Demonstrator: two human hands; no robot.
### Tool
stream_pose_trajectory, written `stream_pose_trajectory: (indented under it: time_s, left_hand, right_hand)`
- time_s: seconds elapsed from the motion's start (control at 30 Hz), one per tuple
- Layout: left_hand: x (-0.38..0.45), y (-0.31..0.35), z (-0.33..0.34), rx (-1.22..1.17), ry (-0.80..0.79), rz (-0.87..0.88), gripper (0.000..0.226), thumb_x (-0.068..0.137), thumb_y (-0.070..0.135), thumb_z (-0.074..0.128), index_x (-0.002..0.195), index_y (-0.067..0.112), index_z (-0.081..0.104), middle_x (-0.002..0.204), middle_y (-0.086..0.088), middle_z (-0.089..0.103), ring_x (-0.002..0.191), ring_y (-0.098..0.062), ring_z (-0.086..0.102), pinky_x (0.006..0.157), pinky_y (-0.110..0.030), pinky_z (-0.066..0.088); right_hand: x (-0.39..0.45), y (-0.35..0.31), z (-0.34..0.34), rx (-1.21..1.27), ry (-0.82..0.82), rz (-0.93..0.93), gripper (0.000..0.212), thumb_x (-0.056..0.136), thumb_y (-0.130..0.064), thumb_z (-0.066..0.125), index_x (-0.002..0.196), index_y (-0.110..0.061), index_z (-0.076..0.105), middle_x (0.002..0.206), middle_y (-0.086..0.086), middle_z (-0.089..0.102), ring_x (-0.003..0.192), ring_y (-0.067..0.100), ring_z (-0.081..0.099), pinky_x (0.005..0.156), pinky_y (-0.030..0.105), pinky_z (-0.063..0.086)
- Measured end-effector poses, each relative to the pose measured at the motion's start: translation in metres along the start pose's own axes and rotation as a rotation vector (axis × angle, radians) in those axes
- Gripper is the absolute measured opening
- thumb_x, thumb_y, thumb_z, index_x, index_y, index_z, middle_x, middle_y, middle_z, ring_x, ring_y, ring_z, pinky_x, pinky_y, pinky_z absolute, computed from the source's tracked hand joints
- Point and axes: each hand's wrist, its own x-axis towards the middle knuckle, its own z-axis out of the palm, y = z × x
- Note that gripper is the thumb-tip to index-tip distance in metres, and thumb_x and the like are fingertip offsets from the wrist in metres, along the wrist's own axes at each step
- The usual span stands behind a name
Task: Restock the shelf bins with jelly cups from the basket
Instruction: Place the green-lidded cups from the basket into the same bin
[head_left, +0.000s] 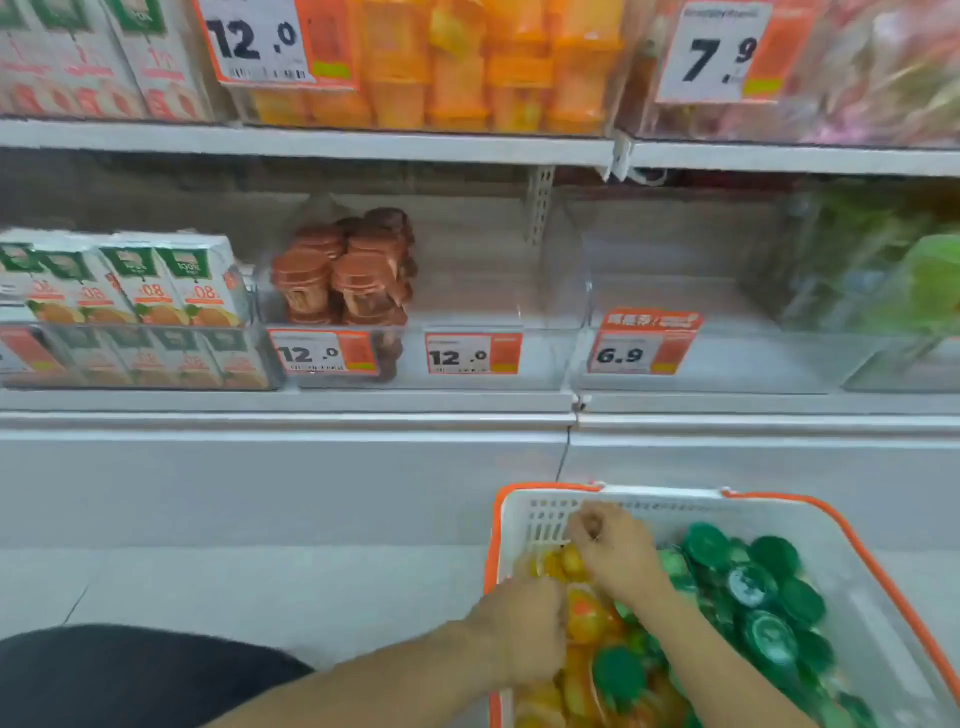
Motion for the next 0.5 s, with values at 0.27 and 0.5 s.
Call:
stream_pose_trajectory:
  time_s: [0.27,0.5]
  left_hand:
    - [0.069,-0.018,0.138,-0.023,-0.075,-0.087,0.049,0.065,0.044,0.055,0.105,0.018,0.066,0.106,-0.011,0.068,0.102,-0.031,0.065,0.088,-0.042,0.056]
    - [0.074,-0.014,0.173,0.135,0.019,-0.163,0.082,0.071,0.041,0.07,0.141,0.02,0.032,0.136,-0.006,0.045,0.116,-0.026,0.055,0.095,-0.04,0.053]
  right_hand:
    - [-0.086,0.097,0.012,-0.748,-0.331,0.106,0.034,0.088,-0.022,0.057,0.121,-0.014,0.059,0.128,0.009,0.054,0.126,0.029,0.044,0.104,0.04,0.036]
    - [-0.11,0.128,-0.004,-0.609,-0.268,0.291,0.055,0.089,-0.022,0.061,0.14,-0.028,0.04,0.151,0.011,0.027,0.14,0.037,0.025,0.111,0.057,0.03]
